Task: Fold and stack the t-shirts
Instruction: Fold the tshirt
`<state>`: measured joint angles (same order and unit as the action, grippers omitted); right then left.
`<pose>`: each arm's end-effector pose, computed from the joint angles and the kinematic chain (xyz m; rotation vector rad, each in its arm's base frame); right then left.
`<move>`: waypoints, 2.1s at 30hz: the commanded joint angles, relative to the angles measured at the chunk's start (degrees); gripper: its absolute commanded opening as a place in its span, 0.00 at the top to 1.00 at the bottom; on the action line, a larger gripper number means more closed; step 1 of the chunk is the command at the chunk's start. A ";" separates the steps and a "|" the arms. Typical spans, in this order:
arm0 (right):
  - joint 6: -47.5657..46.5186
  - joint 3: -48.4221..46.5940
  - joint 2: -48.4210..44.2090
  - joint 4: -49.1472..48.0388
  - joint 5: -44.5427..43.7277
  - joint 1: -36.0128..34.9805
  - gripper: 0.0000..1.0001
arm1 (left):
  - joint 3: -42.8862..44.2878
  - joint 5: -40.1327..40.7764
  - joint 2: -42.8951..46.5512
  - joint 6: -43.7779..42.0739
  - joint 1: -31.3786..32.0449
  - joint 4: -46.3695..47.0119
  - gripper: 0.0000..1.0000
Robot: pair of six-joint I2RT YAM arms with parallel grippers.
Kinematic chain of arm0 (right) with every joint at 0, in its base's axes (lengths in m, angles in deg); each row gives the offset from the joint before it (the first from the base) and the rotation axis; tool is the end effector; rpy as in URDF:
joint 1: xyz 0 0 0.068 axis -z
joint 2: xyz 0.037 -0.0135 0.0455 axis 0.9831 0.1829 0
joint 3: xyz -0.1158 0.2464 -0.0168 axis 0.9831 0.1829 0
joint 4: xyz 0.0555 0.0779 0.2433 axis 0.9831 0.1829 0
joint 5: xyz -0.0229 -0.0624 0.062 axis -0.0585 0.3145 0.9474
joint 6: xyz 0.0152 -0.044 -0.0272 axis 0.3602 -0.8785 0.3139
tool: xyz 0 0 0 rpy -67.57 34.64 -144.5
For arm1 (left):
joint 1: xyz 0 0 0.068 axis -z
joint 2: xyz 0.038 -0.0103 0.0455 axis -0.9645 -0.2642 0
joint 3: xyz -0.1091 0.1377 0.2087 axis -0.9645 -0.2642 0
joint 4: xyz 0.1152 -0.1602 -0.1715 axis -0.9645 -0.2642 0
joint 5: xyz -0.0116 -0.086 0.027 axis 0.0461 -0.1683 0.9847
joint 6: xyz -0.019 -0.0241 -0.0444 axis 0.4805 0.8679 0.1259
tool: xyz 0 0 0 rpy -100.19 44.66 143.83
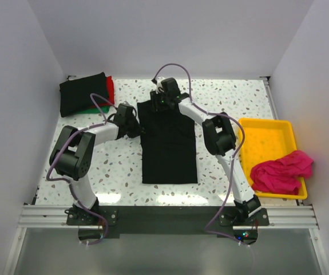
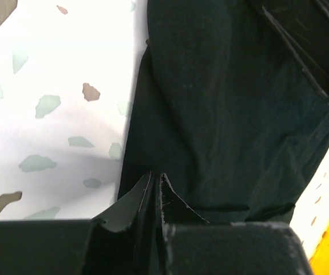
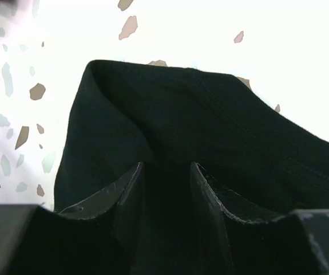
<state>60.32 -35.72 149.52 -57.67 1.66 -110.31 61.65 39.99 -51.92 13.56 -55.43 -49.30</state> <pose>0.4889 0.3012 0.1580 -0.5208 2.2239 0.6397 0.3454 -0.1232 0.1483 -0.6732 2.4460 -0.6093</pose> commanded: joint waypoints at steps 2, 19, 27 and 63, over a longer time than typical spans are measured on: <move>-0.81 -3.76 -0.07 -3.14 0.89 -0.88 0.59 | -1.40 -0.98 4.66 -0.37 -0.70 0.13 0.91; -0.20 -3.06 0.98 -4.11 -0.43 -1.67 0.60 | -10.89 -4.41 12.75 -0.11 3.25 0.66 0.90; -0.37 -1.83 0.80 -4.20 0.27 -1.67 0.60 | -13.79 -3.44 12.75 -0.72 4.75 1.71 0.91; -3.71 -1.48 -8.33 0.29 -7.72 -2.02 0.99 | -14.41 -1.06 10.38 -1.52 4.84 -1.45 0.97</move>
<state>58.97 -36.52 148.28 -57.35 -2.75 -112.08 47.83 37.37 -40.86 13.41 -50.65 -49.60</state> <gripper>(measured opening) 0.029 0.039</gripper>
